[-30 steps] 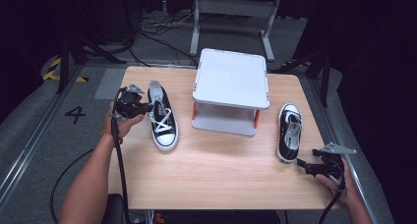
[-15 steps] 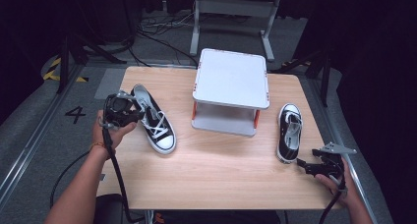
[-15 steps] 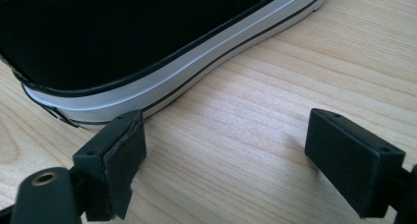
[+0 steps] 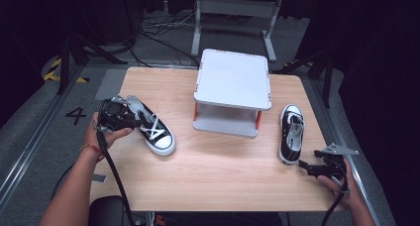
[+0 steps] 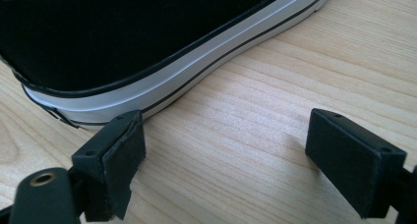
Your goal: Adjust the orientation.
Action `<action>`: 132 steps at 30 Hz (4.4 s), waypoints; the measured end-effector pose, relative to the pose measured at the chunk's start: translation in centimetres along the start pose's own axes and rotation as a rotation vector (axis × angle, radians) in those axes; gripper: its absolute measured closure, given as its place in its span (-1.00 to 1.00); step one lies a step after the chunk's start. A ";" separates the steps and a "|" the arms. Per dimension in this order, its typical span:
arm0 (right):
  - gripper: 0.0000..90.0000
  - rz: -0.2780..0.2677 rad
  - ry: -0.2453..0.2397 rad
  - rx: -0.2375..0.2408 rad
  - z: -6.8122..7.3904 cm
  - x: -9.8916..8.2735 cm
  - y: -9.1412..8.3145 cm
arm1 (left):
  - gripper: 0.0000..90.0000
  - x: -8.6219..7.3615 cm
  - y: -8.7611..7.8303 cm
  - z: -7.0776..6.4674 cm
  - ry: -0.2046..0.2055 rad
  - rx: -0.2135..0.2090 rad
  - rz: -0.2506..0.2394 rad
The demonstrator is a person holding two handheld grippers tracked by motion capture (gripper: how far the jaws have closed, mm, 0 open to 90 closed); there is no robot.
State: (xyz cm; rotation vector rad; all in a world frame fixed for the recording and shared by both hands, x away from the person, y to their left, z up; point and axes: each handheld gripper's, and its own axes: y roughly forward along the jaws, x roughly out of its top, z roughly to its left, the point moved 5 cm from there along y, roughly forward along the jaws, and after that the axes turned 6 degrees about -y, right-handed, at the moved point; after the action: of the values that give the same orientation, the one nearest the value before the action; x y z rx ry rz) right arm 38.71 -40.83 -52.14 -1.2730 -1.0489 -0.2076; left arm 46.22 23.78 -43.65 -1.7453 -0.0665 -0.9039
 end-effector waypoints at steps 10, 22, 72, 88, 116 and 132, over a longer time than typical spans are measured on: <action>-0.66 0.000 0.001 0.000 0.0 0.0 0.0 | -0.30 -0.6 0.9 -2.4 0.275 -0.056 0.210; -0.66 0.000 0.001 0.000 0.0 0.0 0.0 | -0.09 -0.6 1.9 -3.1 0.446 -0.036 0.261; -0.66 -0.001 -0.005 0.007 0.1 -0.1 -0.1 | 0.91 4.1 6.5 -19.5 0.623 -0.304 0.207; -0.66 -0.001 -0.007 0.005 0.1 -0.1 -0.1 | -0.23 3.9 1.5 -11.0 0.597 -0.226 0.179; -0.66 -0.002 -0.006 0.008 0.2 -0.1 -0.2 | 0.86 -1.5 2.9 -15.6 0.754 -0.438 0.481; -0.67 -0.001 -0.015 0.016 0.2 -0.1 -0.1 | 0.16 -4.2 1.2 -16.4 0.878 -0.486 0.593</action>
State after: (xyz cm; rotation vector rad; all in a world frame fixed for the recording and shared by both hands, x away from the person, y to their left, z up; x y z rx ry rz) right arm 38.53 -40.72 -52.15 -1.2614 -1.0623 -0.1908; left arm 35.08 11.09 -45.61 -1.4923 1.2593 -1.1999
